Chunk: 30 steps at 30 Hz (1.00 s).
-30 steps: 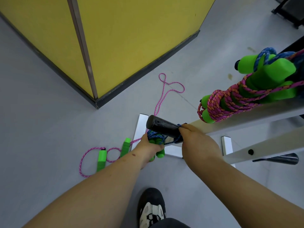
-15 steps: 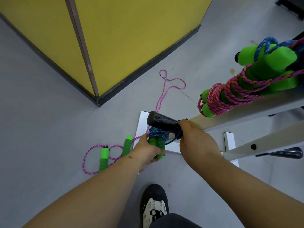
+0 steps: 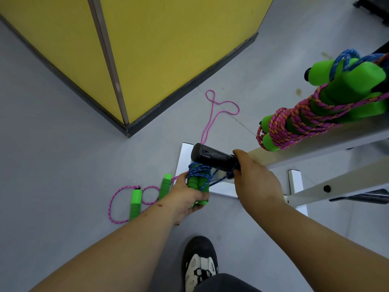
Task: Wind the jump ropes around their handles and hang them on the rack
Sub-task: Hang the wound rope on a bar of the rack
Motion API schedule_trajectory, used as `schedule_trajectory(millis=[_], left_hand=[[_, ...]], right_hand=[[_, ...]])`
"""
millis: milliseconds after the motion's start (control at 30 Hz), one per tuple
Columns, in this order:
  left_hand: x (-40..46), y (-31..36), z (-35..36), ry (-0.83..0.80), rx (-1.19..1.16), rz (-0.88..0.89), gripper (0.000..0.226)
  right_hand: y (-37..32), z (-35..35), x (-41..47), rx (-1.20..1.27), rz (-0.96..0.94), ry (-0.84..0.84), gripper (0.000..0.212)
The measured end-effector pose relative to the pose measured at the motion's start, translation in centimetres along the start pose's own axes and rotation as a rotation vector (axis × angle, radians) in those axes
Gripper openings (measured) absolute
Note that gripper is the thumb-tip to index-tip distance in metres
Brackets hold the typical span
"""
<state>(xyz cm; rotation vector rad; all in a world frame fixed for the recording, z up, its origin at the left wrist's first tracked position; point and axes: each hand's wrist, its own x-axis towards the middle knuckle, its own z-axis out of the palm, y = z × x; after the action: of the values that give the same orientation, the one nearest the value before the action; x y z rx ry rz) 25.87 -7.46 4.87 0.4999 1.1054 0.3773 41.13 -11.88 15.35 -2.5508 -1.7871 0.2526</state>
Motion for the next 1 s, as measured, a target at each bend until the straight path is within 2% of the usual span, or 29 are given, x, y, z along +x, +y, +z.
schedule_trajectory(millis=[67, 200, 233, 300, 367, 533, 667, 800, 900, 1000], left_hand=[[0.0, 0.0, -0.1, 0.001, -0.011, -0.002, 0.072], [-0.3, 0.0, -0.2, -0.002, -0.028, 0.009, 0.070], [-0.4, 0.0, -0.2, -0.007, -0.029, 0.014, 0.070], [-0.4, 0.1, -0.5, -0.016, -0.030, 0.022, 0.071], [-0.6, 0.3, -0.6, -0.021, -0.025, 0.023, 0.070], [-0.8, 0.7, -0.7, -0.034, 0.046, 0.035, 0.069], [-0.6, 0.8, -1.1, -0.016, 0.086, 0.053, 0.071], [-0.7, 0.7, -1.3, -0.007, 0.141, 0.079, 0.087], [-1.2, 0.7, -0.9, 0.006, 0.224, 0.132, 0.095], [-1.7, 0.8, -0.5, 0.042, 0.262, 0.183, 0.088]], right_hand=[[0.0, -0.2, -0.5, -0.036, -0.061, 0.022, 0.048], [-0.7, 0.1, -2.2, -0.051, -0.354, 0.063, 0.033], [-1.4, 0.5, -2.4, -0.002, -0.347, 0.000, 0.030], [-2.9, 1.6, -2.1, 0.135, -0.180, -0.172, 0.027], [-3.6, 2.9, -1.0, 0.159, -0.091, -0.251, 0.027], [-4.3, 3.9, 0.8, -0.163, -0.247, -0.357, 0.031], [-4.3, 3.7, 1.6, -0.311, -0.399, -0.342, 0.033], [-4.1, 3.7, 2.4, -0.331, -0.452, -0.357, 0.026], [-4.9, 3.8, 1.9, -0.337, -0.384, -0.277, 0.009], [-6.0, 4.1, 1.4, -0.234, -0.255, -0.224, 0.010]])
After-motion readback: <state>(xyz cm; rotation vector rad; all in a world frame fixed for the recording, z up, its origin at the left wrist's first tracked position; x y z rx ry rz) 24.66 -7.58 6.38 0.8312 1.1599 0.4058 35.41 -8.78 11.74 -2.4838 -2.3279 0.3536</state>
